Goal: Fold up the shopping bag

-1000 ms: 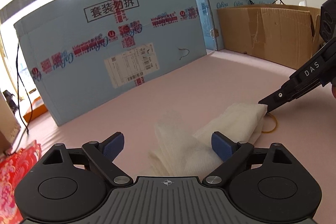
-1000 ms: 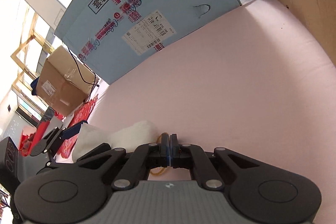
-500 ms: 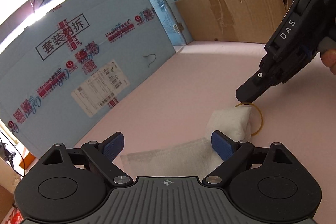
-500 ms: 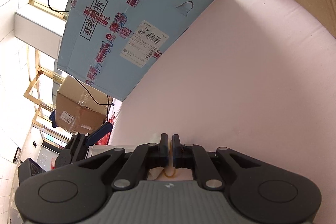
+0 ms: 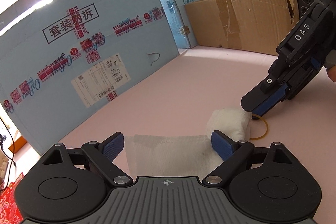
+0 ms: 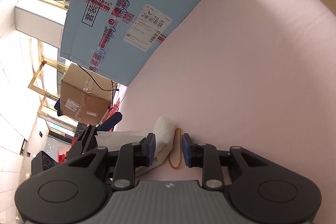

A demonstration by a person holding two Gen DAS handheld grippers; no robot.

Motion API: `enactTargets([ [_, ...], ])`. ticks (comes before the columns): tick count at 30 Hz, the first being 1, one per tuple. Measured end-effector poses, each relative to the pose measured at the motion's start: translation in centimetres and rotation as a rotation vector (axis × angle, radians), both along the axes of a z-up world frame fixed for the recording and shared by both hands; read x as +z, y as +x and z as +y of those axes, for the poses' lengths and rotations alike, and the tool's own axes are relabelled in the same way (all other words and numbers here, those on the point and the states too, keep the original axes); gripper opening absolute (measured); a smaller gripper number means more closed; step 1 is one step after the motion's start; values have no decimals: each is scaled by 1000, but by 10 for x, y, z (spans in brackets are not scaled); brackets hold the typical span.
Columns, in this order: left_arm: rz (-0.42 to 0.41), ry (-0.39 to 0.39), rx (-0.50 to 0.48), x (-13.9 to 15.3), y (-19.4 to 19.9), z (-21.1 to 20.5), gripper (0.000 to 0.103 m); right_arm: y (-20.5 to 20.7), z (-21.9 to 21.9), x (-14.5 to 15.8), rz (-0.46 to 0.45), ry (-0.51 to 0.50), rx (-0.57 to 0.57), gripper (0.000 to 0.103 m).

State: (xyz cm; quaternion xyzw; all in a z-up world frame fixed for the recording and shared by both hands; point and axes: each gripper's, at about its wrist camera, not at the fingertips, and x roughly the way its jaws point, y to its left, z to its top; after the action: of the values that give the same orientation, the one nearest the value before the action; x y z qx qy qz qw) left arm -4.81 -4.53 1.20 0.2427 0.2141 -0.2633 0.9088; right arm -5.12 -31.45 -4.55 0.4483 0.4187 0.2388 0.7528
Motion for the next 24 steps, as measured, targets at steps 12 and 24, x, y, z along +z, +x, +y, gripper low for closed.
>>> enactTargets([
  [12,-7,-1,3,0,0,1,92,-8,1,-6,-8,10,-18,2],
  [24,-45,19,7,-2,-4,-1,92,-8,-9,-16,-3,159,-72,2],
])
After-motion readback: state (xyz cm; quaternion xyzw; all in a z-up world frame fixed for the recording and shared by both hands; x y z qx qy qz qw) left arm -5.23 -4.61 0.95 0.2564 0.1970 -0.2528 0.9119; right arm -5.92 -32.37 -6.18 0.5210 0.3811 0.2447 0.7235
